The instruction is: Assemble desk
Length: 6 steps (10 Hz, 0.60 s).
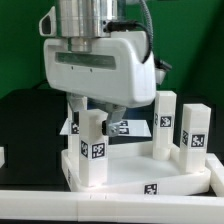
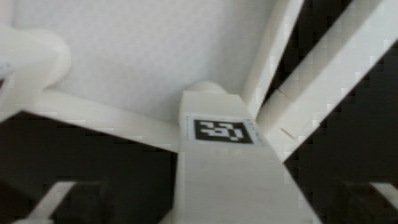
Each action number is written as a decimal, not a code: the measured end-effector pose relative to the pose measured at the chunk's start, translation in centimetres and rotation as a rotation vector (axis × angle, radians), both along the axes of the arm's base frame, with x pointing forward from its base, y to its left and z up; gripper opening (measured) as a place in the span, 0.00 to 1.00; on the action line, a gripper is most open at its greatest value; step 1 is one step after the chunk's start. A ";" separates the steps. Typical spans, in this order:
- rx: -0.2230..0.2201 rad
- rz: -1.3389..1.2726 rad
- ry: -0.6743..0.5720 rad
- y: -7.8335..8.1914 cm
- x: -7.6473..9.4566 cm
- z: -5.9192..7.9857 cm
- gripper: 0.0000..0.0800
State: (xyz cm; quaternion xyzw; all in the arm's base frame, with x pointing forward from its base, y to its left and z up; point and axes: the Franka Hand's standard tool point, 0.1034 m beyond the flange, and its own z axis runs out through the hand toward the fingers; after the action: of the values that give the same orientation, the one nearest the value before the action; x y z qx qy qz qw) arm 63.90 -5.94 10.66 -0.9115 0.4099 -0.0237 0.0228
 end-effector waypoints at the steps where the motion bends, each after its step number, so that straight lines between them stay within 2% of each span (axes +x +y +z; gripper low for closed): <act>1: -0.005 0.101 -0.003 0.1 0.0 0.0 0.80; 3: -0.018 0.275 -0.004 0.6 0.0 -0.1 0.81; 6: -0.048 0.640 -0.012 0.5 0.1 0.0 0.81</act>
Offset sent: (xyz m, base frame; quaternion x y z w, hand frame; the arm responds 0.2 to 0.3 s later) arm 0.0009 0.0076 0.0016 0.0091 -0.0073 -0.2609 0.9653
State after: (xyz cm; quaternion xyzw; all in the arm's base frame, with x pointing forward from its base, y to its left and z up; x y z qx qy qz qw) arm 64.00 -5.40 10.65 -0.9943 0.1015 -0.0305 0.0099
